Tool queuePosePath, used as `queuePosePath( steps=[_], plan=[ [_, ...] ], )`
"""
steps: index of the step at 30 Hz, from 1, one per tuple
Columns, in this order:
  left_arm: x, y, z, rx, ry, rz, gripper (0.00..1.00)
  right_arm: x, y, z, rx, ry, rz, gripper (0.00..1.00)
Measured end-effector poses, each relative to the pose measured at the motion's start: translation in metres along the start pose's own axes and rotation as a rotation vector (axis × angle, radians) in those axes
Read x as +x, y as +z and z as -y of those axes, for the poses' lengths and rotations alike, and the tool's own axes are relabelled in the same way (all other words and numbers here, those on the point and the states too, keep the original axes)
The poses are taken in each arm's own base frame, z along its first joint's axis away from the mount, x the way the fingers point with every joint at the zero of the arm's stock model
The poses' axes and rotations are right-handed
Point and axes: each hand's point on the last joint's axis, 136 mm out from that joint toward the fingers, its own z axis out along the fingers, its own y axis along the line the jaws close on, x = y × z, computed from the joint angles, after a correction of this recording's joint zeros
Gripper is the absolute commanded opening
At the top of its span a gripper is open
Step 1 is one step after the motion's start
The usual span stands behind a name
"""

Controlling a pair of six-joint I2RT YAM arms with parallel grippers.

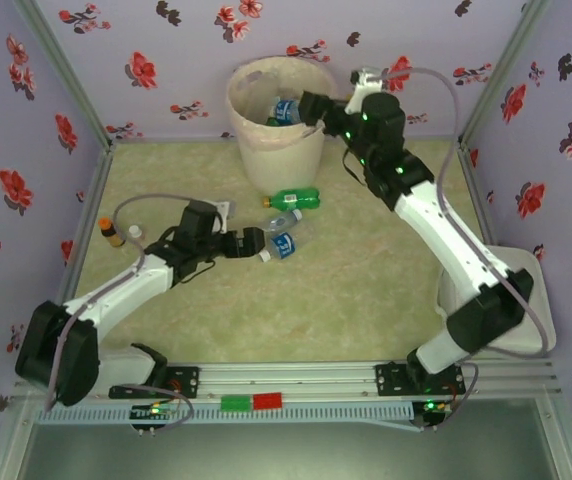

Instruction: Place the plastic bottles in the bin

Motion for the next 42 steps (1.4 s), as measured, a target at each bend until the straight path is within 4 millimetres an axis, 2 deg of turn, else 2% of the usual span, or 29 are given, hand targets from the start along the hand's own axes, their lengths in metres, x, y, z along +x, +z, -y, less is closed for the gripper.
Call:
queuePosePath(
  steps=[3, 9, 12, 14, 18, 21, 29, 36, 42],
  plan=[
    [-0.004, 0.015, 0.018, 0.006, 0.066, -0.043, 1.00, 0.046, -0.021, 0.027, 0.068, -0.014, -0.090, 1.00],
    [-0.005, 0.048, 0.054, -0.011, 0.233, -0.136, 0.98, 0.161, -0.066, 0.087, 0.218, 0.007, -0.314, 1.00],
    [0.000, 0.065, 0.065, -0.022, 0.308, -0.189, 0.97, 0.202, -0.091, 0.110, 0.287, 0.031, -0.403, 1.00],
    [0.004, 0.077, 0.068, -0.032, 0.351, -0.228, 0.96, 0.218, -0.106, 0.121, 0.323, 0.045, -0.433, 1.00],
    [0.013, 0.097, 0.067, -0.062, 0.422, -0.311, 0.94, 0.239, -0.138, 0.141, 0.393, 0.073, -0.443, 1.00],
    [0.017, 0.108, 0.063, -0.095, 0.470, -0.359, 0.94, 0.250, -0.153, 0.148, 0.408, 0.101, -0.441, 1.00],
    [0.031, 0.120, 0.042, -0.181, 0.557, -0.464, 0.89, 0.292, -0.166, 0.148, 0.355, 0.214, -0.509, 1.00],
    [0.049, 0.128, 0.034, -0.203, 0.573, -0.530, 0.84, 0.293, -0.161, 0.140, 0.316, 0.259, -0.503, 1.00],
    [0.054, 0.132, 0.030, -0.212, 0.573, -0.541, 0.79, 0.291, -0.159, 0.139, 0.309, 0.261, -0.491, 1.00]
  ],
)
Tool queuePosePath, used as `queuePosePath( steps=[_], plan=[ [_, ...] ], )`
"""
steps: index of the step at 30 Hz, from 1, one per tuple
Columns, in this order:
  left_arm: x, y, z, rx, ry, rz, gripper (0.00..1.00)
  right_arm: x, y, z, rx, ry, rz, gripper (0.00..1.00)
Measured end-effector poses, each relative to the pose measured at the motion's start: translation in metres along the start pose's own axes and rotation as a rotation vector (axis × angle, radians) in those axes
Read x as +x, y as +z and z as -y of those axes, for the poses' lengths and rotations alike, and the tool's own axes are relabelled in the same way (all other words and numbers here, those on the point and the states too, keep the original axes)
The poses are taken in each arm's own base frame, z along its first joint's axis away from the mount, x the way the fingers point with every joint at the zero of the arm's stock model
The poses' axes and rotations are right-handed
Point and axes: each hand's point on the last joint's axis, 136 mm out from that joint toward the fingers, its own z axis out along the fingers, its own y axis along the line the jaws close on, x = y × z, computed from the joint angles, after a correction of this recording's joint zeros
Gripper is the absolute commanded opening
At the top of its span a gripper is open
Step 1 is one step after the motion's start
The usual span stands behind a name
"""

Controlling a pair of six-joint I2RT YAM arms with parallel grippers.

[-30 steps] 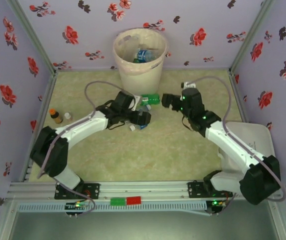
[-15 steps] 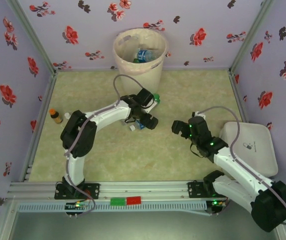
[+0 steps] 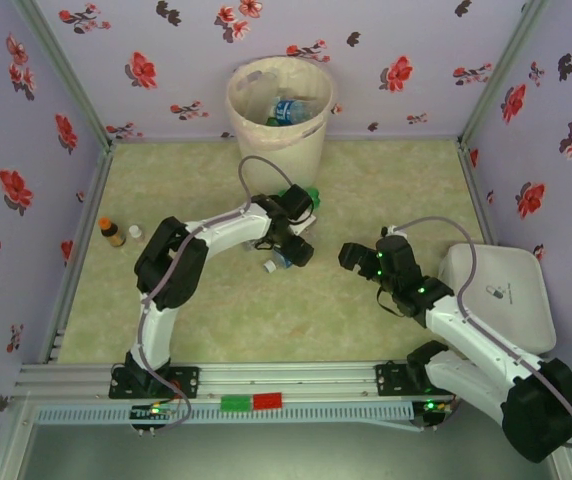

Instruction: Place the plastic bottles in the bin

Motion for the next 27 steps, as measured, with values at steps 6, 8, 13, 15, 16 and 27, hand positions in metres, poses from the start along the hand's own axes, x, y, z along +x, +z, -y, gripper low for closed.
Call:
queuePosePath(
  steps=[6, 8, 13, 15, 16, 27],
  plan=[
    [-0.003, 0.003, 0.000, -0.002, -0.003, 0.013, 0.70, -0.001, 0.000, 0.000, -0.001, 0.013, 0.003, 1.00],
    [-0.005, 0.004, 0.000, -0.001, -0.004, 0.019, 0.70, -0.002, 0.001, -0.001, -0.005, 0.021, 0.008, 1.00],
    [0.000, 0.010, 0.001, -0.001, -0.002, 0.016, 0.74, -0.003, 0.003, -0.002, -0.005, 0.029, 0.012, 1.00],
    [0.004, 0.015, 0.000, -0.002, -0.002, 0.005, 0.74, -0.002, 0.004, -0.001, -0.001, 0.031, 0.007, 1.00],
    [0.007, 0.018, 0.000, -0.002, -0.002, -0.002, 0.73, -0.001, 0.005, -0.001, 0.001, 0.034, 0.005, 1.00],
    [0.017, 0.012, 0.000, -0.011, -0.038, 0.041, 0.53, 0.000, 0.012, 0.000, 0.009, 0.054, -0.002, 1.00]
  ],
)
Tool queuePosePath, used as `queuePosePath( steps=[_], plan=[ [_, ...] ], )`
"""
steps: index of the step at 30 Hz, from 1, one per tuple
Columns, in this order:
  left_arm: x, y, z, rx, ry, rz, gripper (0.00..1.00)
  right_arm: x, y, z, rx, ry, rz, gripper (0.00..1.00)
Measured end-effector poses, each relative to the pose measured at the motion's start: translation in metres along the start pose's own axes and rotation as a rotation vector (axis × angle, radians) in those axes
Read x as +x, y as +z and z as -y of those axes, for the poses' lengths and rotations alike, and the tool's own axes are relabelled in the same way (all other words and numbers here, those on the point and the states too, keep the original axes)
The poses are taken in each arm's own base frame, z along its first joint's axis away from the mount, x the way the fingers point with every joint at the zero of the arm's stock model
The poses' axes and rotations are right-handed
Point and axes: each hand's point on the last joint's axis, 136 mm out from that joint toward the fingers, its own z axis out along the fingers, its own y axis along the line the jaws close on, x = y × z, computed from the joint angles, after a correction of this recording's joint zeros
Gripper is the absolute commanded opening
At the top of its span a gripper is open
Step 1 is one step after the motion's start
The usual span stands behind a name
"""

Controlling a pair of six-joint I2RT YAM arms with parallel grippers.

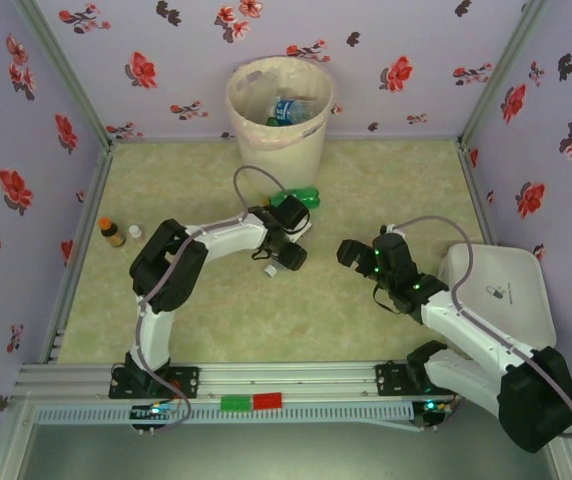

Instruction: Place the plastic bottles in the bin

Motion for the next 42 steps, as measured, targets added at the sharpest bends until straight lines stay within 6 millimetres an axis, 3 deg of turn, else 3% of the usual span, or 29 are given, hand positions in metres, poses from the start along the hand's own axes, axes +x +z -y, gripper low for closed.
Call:
queuePosePath(
  steps=[4, 12, 16, 22, 27, 30, 34, 38, 42],
  plan=[
    [-0.002, -0.030, 0.000, 0.009, -0.029, 0.073, 0.52, 0.001, 0.006, 0.000, 0.002, 0.017, -0.002, 1.00],
    [-0.056, -0.158, 0.003, 0.055, -0.051, 0.439, 0.51, 0.002, 0.018, -0.001, 0.005, 0.036, -0.009, 1.00],
    [-0.084, -0.204, -0.004, 0.055, -0.054, 0.562, 0.50, 0.006, 0.023, -0.002, -0.004, 0.051, -0.028, 1.00],
    [-0.140, -0.285, -0.036, 0.006, -0.051, 0.762, 0.50, 0.006, 0.025, -0.010, -0.039, 0.072, -0.034, 1.00],
    [-0.189, -0.344, -0.078, -0.046, -0.089, 0.925, 0.49, 0.004, 0.023, -0.013, -0.054, 0.080, -0.031, 1.00],
    [-0.215, -0.358, -0.106, -0.079, -0.117, 0.980, 0.49, 0.001, 0.018, -0.016, -0.072, 0.093, -0.014, 1.00],
    [-0.253, -0.361, -0.136, -0.107, -0.144, 1.028, 0.48, -0.002, 0.010, -0.017, -0.096, 0.107, 0.008, 1.00],
    [-0.283, -0.349, -0.153, -0.117, -0.159, 1.060, 0.50, -0.007, 0.002, -0.020, -0.120, 0.112, 0.031, 1.00],
    [-0.293, -0.323, -0.157, -0.108, -0.162, 1.038, 0.51, -0.011, -0.005, -0.024, -0.140, 0.114, 0.050, 1.00]
  ],
)
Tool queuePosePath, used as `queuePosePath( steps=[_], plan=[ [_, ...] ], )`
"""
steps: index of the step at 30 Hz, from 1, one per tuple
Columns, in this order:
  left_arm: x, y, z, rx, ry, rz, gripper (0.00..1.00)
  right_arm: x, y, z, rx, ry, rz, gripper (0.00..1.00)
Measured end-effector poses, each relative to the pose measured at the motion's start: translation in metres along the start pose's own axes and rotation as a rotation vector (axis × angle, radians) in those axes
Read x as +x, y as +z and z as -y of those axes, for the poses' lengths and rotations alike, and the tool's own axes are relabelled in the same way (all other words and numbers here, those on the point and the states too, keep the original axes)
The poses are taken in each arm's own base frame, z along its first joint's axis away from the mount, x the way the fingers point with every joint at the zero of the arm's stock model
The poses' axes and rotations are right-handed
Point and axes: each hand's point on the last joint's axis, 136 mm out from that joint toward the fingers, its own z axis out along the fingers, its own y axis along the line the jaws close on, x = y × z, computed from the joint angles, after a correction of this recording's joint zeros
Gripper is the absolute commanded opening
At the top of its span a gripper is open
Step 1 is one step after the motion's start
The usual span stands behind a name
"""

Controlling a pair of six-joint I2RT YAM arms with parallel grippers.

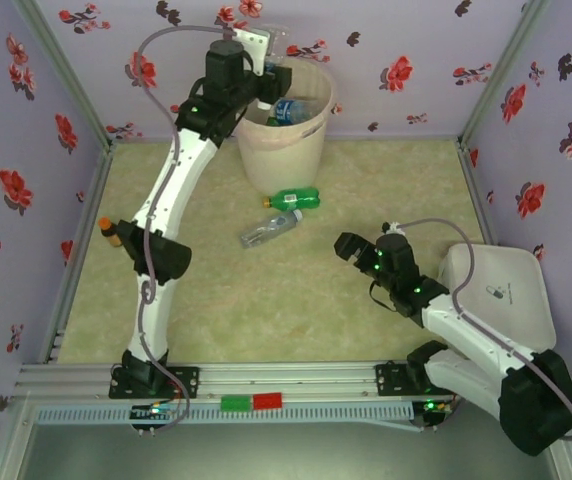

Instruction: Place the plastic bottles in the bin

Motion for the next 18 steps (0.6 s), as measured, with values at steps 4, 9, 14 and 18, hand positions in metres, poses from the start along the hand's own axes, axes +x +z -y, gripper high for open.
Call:
queuePosePath(
  steps=[4, 9, 14, 18],
  plan=[
    [0.017, 0.014, -0.001, 0.004, -0.005, -0.021, 0.53, -0.001, -0.004, 0.001, -0.006, 0.001, 0.010, 1.00],
    [0.029, 0.028, -0.002, 0.005, -0.013, -0.024, 0.57, 0.003, -0.005, 0.006, 0.009, 0.000, 0.001, 1.00],
    [0.050, 0.046, -0.002, 0.016, -0.022, -0.050, 0.66, 0.003, -0.006, 0.005, 0.008, 0.000, 0.003, 1.00],
    [0.070, 0.058, -0.002, 0.028, -0.049, -0.088, 0.90, 0.003, -0.006, 0.006, 0.009, 0.000, 0.001, 1.00]
  ],
)
